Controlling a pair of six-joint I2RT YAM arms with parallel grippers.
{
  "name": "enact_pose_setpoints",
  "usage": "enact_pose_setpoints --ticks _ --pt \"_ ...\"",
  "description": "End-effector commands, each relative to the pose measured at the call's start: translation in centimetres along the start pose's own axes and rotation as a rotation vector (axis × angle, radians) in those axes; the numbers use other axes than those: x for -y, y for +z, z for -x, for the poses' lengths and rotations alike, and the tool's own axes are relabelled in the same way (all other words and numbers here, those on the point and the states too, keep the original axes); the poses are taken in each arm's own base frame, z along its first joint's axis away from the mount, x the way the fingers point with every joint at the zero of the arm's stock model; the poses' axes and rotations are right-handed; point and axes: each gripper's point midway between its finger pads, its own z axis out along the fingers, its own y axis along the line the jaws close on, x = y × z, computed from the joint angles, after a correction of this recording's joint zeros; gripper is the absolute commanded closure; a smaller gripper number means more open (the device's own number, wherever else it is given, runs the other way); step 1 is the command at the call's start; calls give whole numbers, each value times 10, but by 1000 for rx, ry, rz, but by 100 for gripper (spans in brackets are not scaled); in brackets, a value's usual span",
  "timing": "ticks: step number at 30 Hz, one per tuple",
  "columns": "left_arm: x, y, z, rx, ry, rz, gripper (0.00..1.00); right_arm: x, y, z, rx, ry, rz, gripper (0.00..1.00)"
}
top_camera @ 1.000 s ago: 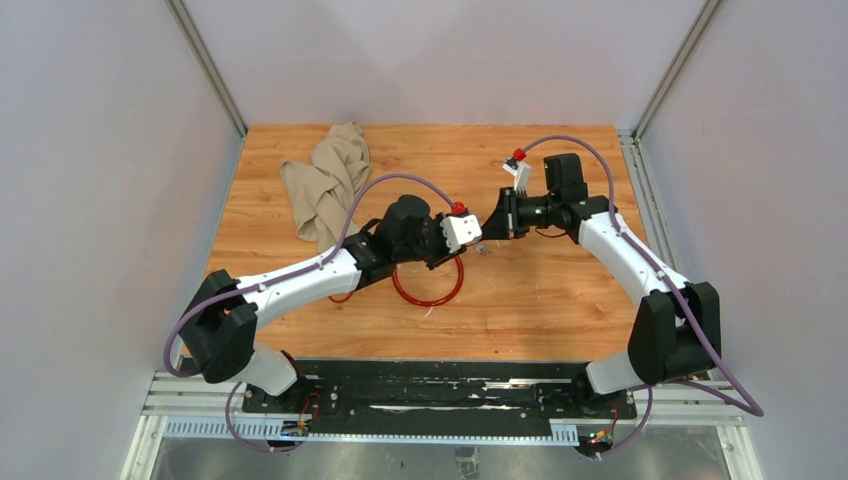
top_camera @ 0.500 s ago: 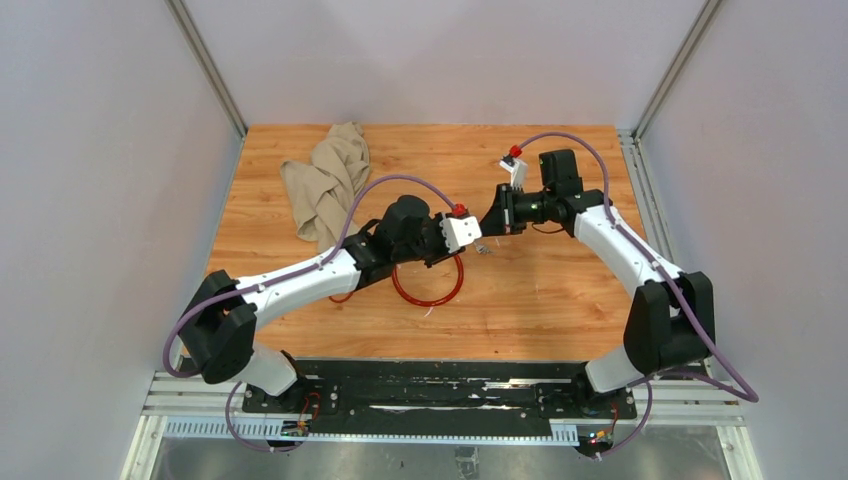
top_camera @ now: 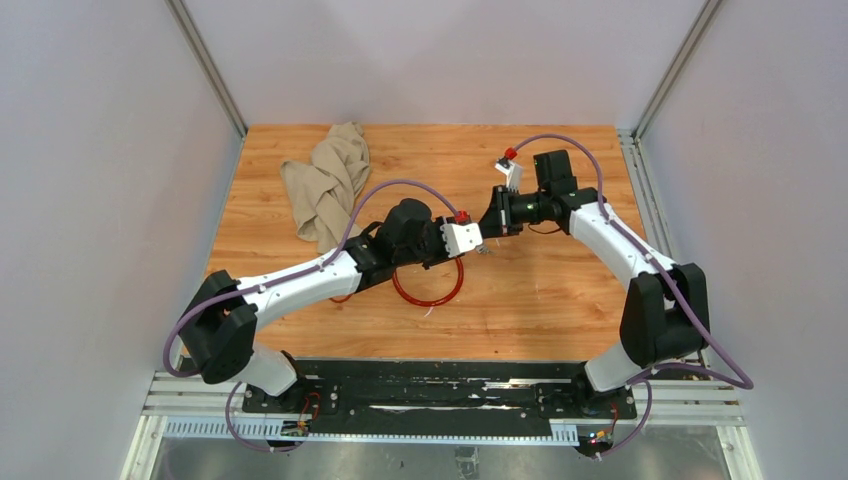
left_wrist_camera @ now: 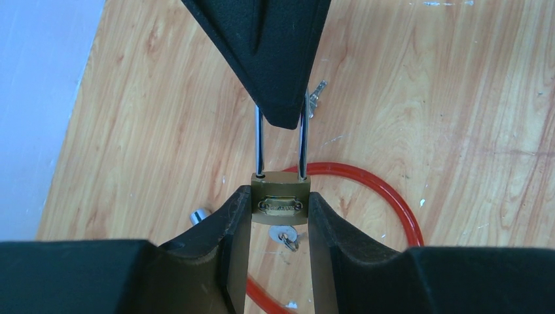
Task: Lock with the key
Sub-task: Lock the lock.
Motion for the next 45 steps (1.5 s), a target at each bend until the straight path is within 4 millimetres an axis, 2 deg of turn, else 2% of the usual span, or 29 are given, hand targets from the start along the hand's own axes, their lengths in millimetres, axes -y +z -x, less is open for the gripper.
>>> enact_pose_setpoints --ticks 1,19,25,29,45 --pt "-11 -5 35 114 40 40 100 -18 10 -9 -52 -21 67 99" --pt "-18 -7 34 132 -13 62 100 -20 8 -19 -62 -90 74 99" --pt "-18 -7 34 139 -14 59 100 -13 10 -23 -80 -82 54 99" --pt "-26 -9 33 129 -6 96 100 -6 13 -24 -95 -52 24 99" --pt "-21 -7 33 128 86 73 100 -18 22 -29 -134 -48 87 99"
